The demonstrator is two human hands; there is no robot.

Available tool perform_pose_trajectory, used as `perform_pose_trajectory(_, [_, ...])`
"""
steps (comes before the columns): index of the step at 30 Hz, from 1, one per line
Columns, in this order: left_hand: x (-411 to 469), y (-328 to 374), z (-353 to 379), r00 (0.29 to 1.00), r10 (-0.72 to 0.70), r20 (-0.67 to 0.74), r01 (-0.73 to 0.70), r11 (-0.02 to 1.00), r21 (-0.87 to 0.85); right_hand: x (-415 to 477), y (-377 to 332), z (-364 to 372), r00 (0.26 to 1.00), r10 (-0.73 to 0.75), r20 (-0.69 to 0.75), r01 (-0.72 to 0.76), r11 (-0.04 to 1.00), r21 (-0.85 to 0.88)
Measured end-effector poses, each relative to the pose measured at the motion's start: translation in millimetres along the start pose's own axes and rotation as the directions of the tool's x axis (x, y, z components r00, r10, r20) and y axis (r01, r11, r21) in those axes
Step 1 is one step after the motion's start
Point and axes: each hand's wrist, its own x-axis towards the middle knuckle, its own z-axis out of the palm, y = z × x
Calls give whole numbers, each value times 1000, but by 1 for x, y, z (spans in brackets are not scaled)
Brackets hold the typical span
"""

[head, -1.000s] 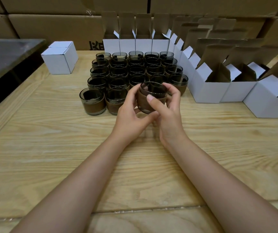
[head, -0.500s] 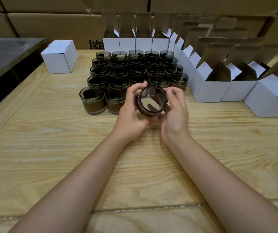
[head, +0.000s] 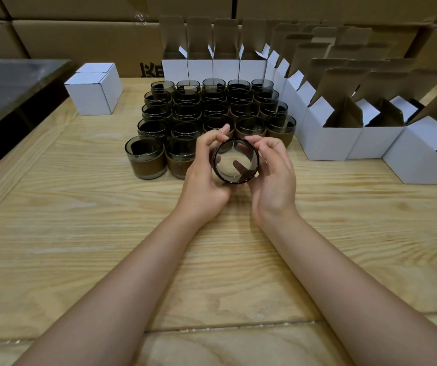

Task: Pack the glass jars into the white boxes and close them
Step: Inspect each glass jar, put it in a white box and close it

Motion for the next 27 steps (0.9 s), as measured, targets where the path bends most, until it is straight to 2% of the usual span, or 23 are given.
perform_pose_trajectory(7, [-1,0,0,1000,20,22,-21,1000,20,3,5,0,999,24,-43,-23,999,32])
perform_pose_trajectory(15, [0,-2,1,999,-45,10,45,999,16,4,7,0,996,6,-85,-8,1000,-21])
perform_pose_trajectory(27, [0,-4,0,997,-79,-13,79,997,6,3,3,0,995,-95,-17,93,992,-80])
